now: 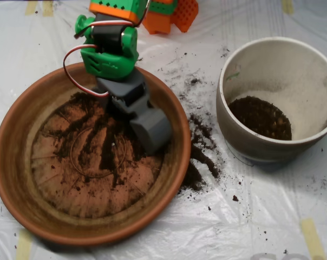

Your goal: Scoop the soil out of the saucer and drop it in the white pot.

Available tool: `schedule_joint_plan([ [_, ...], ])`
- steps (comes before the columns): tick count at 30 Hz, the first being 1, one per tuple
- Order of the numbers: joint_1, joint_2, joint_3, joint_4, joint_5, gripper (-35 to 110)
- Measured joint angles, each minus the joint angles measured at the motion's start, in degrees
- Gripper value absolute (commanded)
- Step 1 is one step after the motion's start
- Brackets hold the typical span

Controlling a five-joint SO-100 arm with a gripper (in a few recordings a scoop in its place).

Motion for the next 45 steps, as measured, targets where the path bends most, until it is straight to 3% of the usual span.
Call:
schedule_joint_plan([
  [3,-0.09,1.23,1.67,-1.14,-0.88,42],
  [7,0.35,1.85,2.55,-1.58,-1.32,24],
  [18,0.26,3.43,2.37,-1.67,-1.58,1],
  [25,0.35,2.81,2.37,-1.41,0.79,-1],
  [35,-1.93,1.58,-4.04,5.8,17.23,-1],
  [45,-7.21,-2.46,-27.77,21.45,33.75,-1],
])
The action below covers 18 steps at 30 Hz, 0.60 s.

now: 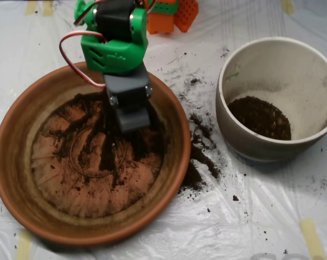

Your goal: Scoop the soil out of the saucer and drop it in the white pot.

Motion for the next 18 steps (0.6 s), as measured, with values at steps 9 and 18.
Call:
schedule_joint_plan([
  [9,-7.38,-0.44,-9.93,7.91,6.77,-1],
  [18,-17.67,1.32,-26.02,18.54,13.36,-1],
])
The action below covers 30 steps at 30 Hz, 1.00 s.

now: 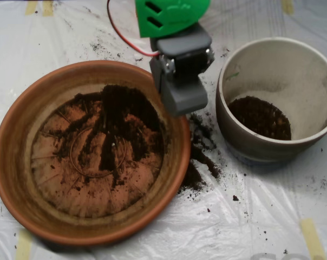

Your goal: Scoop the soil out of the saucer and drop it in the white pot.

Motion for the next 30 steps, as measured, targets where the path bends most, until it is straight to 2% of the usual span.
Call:
schedule_joint_plan([
  [5,-5.89,-2.2,-14.33,5.1,2.02,-1],
  [13,-15.91,-8.44,-18.46,4.92,1.14,0],
  [18,-19.86,-9.23,-19.51,5.36,-0.26,33],
  [22,-20.57,-9.23,-19.95,5.62,-0.35,38],
  [30,-20.48,-8.88,-18.54,5.62,0.62,39],
])
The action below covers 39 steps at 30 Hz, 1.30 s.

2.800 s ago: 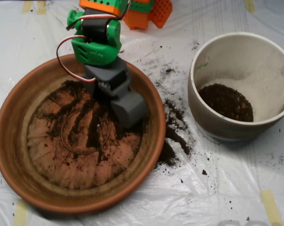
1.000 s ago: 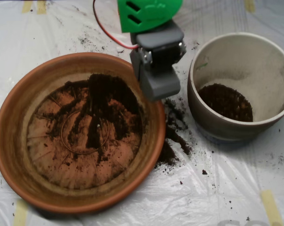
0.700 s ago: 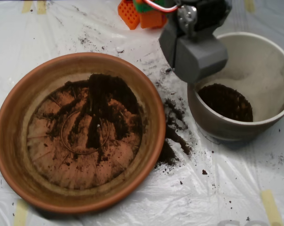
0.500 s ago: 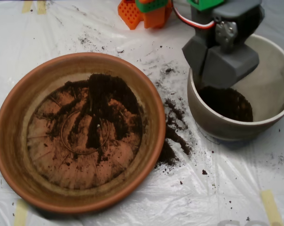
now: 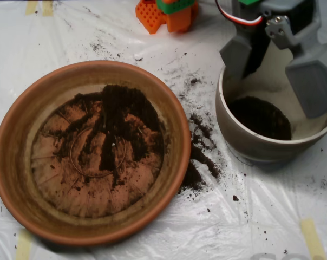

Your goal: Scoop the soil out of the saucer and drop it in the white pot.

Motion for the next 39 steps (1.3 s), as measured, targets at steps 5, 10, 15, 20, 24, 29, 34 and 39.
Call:
schedule_joint_plan([
  [5,0.18,4.13,3.43,0.0,1.49,39],
  [10,3.25,8.17,5.89,0.0,3.87,39],
  [15,9.23,9.23,7.29,0.0,6.68,40],
  [20,19.16,9.32,8.88,-0.18,7.82,42],
  [24,25.75,9.32,11.34,-0.88,6.15,42],
  [29,34.54,9.32,18.72,-4.04,3.43,44],
  [34,40.43,9.14,32.08,-8.79,-2.37,47],
  [39,45.79,2.55,38.94,-13.18,-8.44,54],
])
